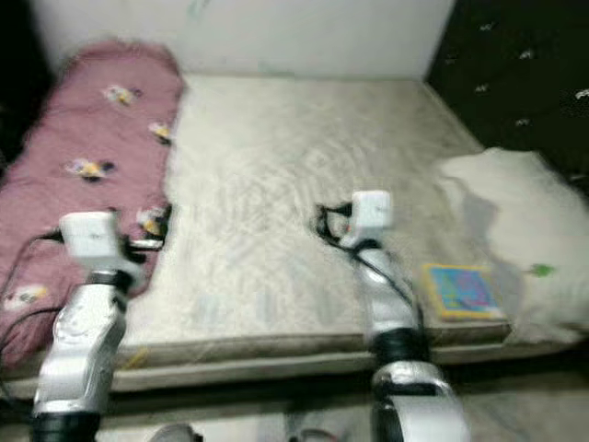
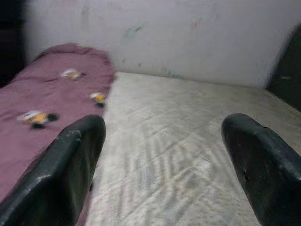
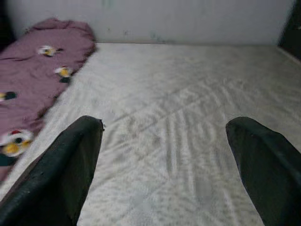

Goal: Clean up the room

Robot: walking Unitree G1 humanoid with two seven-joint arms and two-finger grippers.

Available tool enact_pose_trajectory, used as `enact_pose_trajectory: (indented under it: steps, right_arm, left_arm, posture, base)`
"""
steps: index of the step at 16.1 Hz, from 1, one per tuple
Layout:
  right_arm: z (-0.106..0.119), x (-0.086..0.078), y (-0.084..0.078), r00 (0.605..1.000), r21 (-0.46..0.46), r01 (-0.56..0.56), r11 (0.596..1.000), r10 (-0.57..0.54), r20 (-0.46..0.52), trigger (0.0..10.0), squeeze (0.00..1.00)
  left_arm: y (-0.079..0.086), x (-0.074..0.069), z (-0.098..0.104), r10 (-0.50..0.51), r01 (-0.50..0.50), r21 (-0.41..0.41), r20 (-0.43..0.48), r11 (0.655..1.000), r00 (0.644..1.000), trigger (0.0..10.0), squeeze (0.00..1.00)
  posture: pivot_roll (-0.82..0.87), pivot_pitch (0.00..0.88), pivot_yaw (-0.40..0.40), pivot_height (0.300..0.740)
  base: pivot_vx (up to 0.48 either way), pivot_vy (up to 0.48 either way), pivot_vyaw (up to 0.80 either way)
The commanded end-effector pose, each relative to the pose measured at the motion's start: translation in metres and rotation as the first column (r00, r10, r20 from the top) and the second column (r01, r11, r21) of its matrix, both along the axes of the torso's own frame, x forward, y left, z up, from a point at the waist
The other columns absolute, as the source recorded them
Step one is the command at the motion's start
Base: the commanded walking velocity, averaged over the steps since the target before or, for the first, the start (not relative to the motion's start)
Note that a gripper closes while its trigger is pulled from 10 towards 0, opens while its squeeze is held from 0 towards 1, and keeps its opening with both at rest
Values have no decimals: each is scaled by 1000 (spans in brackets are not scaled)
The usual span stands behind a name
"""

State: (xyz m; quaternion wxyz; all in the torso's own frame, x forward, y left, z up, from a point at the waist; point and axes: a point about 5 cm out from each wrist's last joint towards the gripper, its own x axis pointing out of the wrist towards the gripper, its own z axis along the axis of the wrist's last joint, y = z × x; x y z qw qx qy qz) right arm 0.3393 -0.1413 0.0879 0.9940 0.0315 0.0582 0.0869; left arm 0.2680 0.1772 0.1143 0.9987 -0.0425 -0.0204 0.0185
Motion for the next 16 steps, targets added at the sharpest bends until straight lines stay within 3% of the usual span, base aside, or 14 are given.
enact_pose_trajectory:
  steps: [1,3,5,7,8,10,16]
  right_arm:
    - [4,2,2,1000,-6,-2,1000,2,12,10000,0]
    - [3,0,-2,1000,0,15,1000,-15,9,10000,0]
    - [1,-1,-4,1000,2,21,1000,-21,-1,10000,0]
    - [-1,-2,-4,1000,-3,19,1000,-19,-14,10000,0]
    - [-2,-1,-3,1000,-5,14,1000,-14,-20,10000,0]
    - [-2,-1,-3,1000,-5,15,1000,-15,-21,10000,0]
    - [-2,0,0,999,-9,-7,1000,6,-32,10000,0]
  left_arm:
    - [4,-3,1,50,-50,16,-1,999,999,10000,0]
    - [7,-10,-6,77,-78,-2,-43,997,996,10000,0]
    - [10,-16,-11,74,-75,-19,-49,997,996,10000,0]
    - [9,-14,-10,59,-59,-12,-35,998,998,10000,0]
    - [7,-13,-9,36,-38,-54,-31,998,999,10000,0]
    - [10,-11,-8,48,-49,-36,-31,998,998,10000,0]
    - [1,-4,1,0,-1,-48,-13,999,1000,10000,0]
  posture:
    - [-3,0,-36,740]
    - [4,0,-33,740]
    - [4,0,-36,740]
    - [7,0,-40,740]
    - [7,0,-40,740]
    - [5,0,-39,740]
    - [0,0,-38,740]
  base:
    - [0,0,0]
    - [0,0,0]
    - [0,480,0]
    - [0,480,0]
    - [0,480,-663]
    - [0,480,-744]
    - [0,480,0]
